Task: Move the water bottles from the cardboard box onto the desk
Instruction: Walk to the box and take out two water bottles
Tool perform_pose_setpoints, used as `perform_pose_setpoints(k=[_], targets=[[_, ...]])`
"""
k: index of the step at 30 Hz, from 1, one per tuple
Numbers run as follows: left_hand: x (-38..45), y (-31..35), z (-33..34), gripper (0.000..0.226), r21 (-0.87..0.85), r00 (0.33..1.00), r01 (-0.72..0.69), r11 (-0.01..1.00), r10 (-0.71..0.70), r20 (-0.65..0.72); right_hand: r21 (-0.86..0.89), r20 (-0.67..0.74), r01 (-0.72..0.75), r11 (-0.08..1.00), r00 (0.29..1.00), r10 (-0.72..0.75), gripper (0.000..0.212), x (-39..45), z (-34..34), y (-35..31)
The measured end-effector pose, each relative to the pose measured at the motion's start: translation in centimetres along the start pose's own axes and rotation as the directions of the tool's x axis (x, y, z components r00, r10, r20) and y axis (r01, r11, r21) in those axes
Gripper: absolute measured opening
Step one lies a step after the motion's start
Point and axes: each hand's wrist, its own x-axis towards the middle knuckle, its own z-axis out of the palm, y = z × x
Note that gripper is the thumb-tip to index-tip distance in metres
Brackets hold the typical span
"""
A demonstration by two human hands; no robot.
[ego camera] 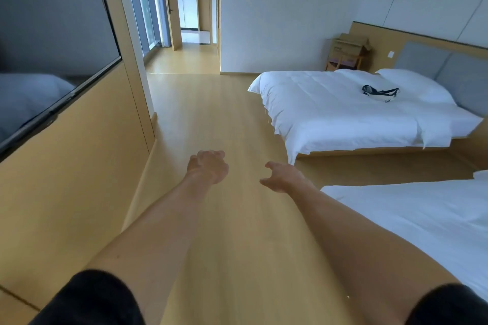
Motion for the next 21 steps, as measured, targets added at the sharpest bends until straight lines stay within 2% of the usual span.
perform_pose_setpoints(k=[11, 21], targets=[[14.5, -0.7, -0.9, 0.048, 0.0, 0.996, -0.054, 0.999, 0.054, 0.076, 0.019, 0.02, -0.037, 0.999, 0.999, 0.036, 0.064, 14.5, -1.7, -1.7], [30.1, 2.2, -1.7, 0.05, 0.021, 0.994, -0.045, 0.999, 0.043, 0.103, 0.074, 0.052, -0.043, 0.996, 0.998, 0.039, 0.065, 30.8, -4.5, 2.2]])
